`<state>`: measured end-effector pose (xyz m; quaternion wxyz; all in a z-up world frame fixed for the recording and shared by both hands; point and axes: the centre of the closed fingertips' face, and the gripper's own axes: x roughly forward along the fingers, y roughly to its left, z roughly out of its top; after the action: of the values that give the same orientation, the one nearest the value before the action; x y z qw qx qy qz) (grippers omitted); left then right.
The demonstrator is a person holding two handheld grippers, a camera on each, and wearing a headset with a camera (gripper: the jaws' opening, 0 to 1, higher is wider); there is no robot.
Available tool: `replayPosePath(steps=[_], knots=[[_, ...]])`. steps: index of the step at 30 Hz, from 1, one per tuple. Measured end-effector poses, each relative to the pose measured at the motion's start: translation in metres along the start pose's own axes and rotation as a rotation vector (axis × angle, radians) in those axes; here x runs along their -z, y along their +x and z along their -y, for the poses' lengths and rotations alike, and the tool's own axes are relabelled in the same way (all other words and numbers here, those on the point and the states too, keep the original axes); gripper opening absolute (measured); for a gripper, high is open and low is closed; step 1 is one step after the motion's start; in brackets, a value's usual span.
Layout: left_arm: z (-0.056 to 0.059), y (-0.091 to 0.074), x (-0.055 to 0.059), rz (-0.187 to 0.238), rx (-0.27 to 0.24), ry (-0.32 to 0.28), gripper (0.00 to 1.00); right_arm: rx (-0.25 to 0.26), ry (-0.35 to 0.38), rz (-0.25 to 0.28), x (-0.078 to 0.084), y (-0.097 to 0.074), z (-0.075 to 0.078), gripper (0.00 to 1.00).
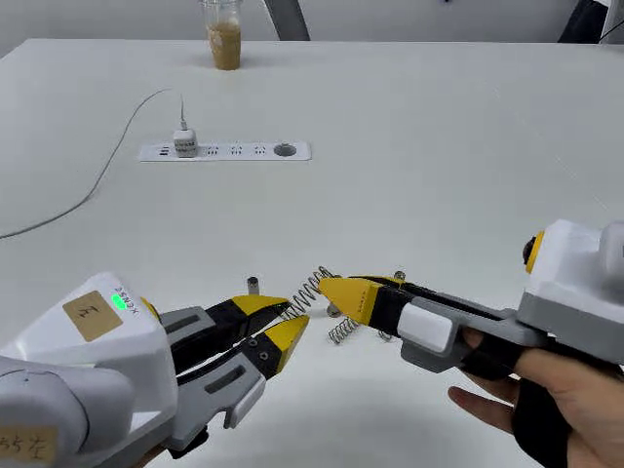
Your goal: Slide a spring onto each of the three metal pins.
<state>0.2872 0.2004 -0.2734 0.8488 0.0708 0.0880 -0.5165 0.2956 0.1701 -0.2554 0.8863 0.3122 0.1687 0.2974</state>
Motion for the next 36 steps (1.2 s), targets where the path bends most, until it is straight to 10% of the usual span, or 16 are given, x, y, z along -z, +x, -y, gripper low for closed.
replayPosePath(steps=[21,36], knots=[[0.008,-0.004,-0.009,0.031,0.01,-0.005,0.11,-0.045,0.164,0.053,-0.005,0.009,-0.008,0.12],[0.006,-0.003,0.005,-0.053,0.009,-0.007,0.11,-0.032,0.04,0.0,0.003,0.013,-0.009,0.11]])
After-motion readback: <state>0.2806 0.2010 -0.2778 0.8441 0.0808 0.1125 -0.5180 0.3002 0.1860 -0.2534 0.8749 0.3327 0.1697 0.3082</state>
